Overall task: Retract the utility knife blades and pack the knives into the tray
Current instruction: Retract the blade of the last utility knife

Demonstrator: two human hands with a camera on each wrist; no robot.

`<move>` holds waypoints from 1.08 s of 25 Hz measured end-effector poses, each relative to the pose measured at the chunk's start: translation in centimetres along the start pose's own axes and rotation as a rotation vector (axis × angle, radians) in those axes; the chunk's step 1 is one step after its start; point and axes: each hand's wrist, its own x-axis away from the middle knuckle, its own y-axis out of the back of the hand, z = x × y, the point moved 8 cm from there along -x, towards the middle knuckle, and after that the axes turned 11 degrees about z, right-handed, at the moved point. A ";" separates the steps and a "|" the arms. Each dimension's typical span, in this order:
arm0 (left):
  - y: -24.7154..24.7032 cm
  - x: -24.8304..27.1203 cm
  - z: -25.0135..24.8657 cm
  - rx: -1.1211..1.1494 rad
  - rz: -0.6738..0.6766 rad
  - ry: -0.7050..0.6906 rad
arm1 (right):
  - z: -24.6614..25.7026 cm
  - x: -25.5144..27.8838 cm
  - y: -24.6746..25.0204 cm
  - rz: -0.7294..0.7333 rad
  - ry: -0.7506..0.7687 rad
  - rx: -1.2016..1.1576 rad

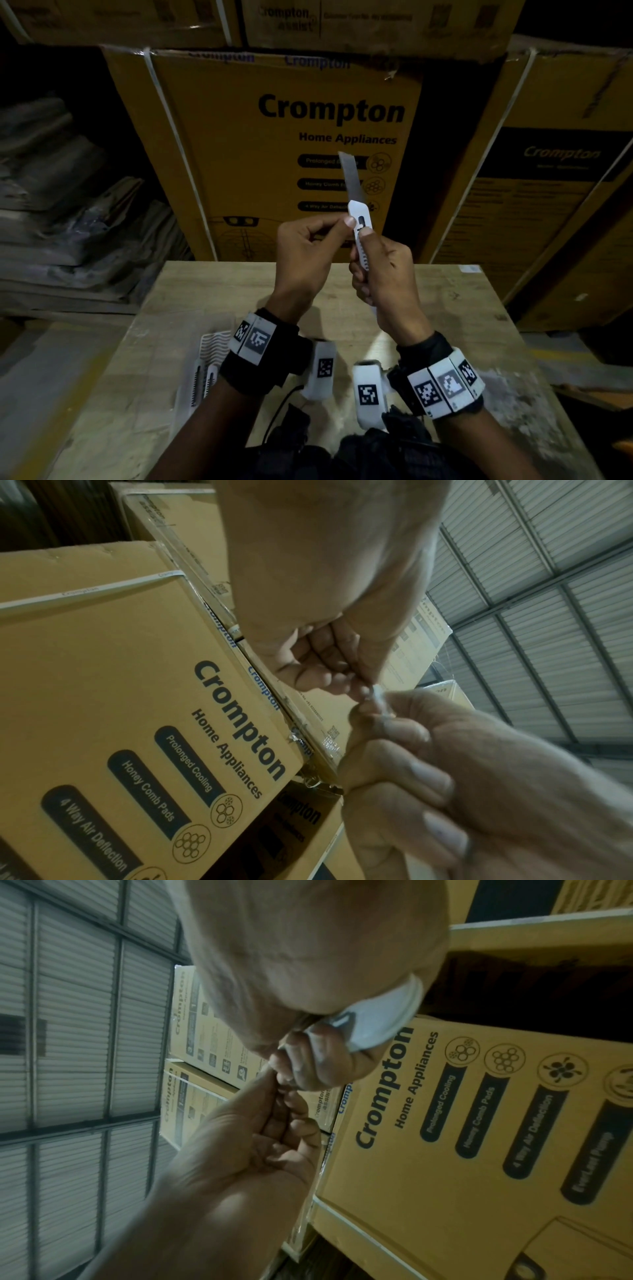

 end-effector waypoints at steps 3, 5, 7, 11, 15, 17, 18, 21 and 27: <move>0.4 0.1 0.1 -0.003 -0.022 -0.005 | -0.3 0.2 -0.5 0.022 -0.027 -0.023; 0.6 0.3 0.4 0.006 -0.030 0.003 | -0.4 0.4 -0.8 0.075 -0.043 -0.041; 0.5 0.5 0.5 0.044 -0.023 0.020 | -0.5 0.8 -0.7 0.111 -0.033 -0.039; 0.2 1.0 0.4 0.006 0.011 -0.015 | -1.4 2.2 0.1 0.083 -0.122 -0.003; -0.4 1.2 0.9 0.024 0.014 -0.007 | -1.1 2.9 0.9 -0.029 -0.129 0.001; -0.7 1.1 0.9 0.038 0.029 -0.007 | -0.7 3.1 1.0 -0.086 -0.109 0.012; -0.8 1.1 0.9 0.042 0.032 -0.009 | -0.6 3.1 1.0 -0.108 -0.101 0.020; -1.0 1.1 0.7 0.048 0.032 -0.014 | -0.1 3.3 1.0 -0.156 -0.067 0.026; -1.0 0.8 -0.1 0.059 0.034 -0.028 | 0.4 3.2 0.8 -0.178 -0.026 0.035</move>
